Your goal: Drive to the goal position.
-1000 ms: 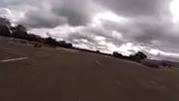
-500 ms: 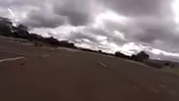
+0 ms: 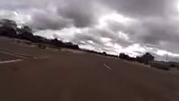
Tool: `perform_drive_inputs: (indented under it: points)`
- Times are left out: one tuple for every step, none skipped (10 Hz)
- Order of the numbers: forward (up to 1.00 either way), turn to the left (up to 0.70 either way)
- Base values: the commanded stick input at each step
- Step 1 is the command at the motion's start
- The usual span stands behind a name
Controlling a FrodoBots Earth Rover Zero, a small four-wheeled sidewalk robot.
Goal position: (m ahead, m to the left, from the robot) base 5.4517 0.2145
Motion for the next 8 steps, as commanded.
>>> perform_drive_inputs:
  points:
    - [0.85, 0.04]
    - [0.85, 0.04]
    - [0.85, 0.04]
    - [0.85, 0.04]
    - [0.85, 0.04]
    - [0.85, 0.04]
    - [0.85, 0.04]
    - [0.85, 0.04]
